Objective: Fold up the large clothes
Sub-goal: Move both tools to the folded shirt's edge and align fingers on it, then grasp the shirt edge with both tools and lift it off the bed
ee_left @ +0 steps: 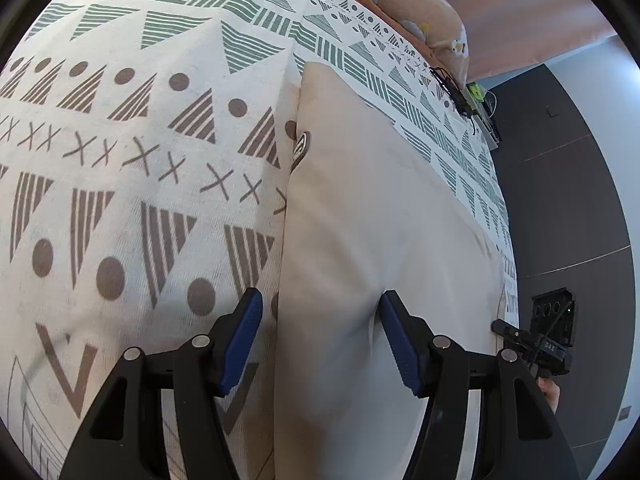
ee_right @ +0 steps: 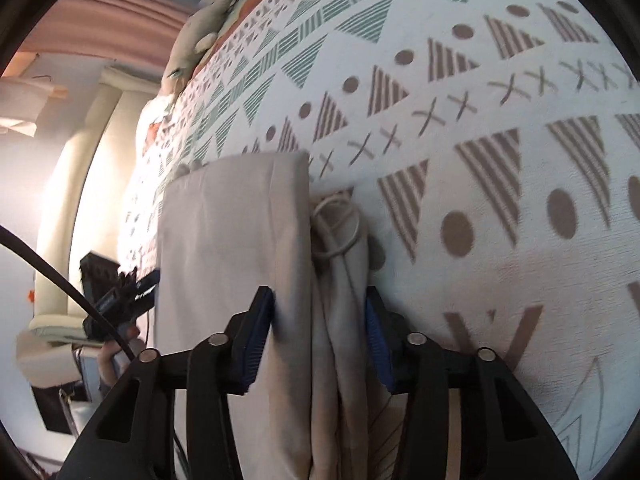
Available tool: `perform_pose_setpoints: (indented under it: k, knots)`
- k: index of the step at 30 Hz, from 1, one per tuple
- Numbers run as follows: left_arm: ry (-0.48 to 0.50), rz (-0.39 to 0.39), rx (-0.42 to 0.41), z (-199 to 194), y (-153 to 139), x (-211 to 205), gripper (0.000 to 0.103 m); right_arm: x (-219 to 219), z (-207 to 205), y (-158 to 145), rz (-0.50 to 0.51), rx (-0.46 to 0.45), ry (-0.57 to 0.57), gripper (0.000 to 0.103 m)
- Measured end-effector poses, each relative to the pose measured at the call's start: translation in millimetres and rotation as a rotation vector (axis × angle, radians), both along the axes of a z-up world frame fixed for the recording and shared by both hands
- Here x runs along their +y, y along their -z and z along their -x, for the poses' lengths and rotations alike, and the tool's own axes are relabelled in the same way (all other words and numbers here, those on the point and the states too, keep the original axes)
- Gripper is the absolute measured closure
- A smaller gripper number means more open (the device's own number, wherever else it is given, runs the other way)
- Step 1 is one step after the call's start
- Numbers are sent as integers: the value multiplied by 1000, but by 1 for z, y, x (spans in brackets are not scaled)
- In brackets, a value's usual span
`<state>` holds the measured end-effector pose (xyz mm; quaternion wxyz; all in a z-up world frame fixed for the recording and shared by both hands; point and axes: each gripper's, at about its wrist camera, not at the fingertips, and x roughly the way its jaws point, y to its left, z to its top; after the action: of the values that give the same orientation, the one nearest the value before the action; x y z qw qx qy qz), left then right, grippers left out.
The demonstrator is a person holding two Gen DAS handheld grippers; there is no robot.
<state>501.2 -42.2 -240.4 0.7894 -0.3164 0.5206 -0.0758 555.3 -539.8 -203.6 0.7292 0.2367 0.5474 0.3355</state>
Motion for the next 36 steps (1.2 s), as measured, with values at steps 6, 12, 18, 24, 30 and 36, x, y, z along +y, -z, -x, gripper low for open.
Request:
perform_pose_setpoints:
  k: [6, 12, 18, 24, 30, 36]
  knots:
    - [-5, -26, -2, -20, 2, -5, 41, 19, -16, 10, -31, 6, -42, 41]
    - [-9, -90, 26, -32, 1, -16, 56, 34, -43, 15, -53, 32, -62, 44]
    - [-13, -176, 3, -24, -13, -30, 78, 48, -21, -3, 24, -39, -41, 84]
    - [-23, -195, -70, -2, -47, -34, 84, 46, 17, -46, 23, -154, -24, 90]
    - [-17, -191, -151, 28, -90, -41, 86, 44, 59, -74, 23, -244, 22, 91]
    - [-3, -188, -241, 65, -133, -53, 86, 25, 106, -95, 7, -326, 64, 92]
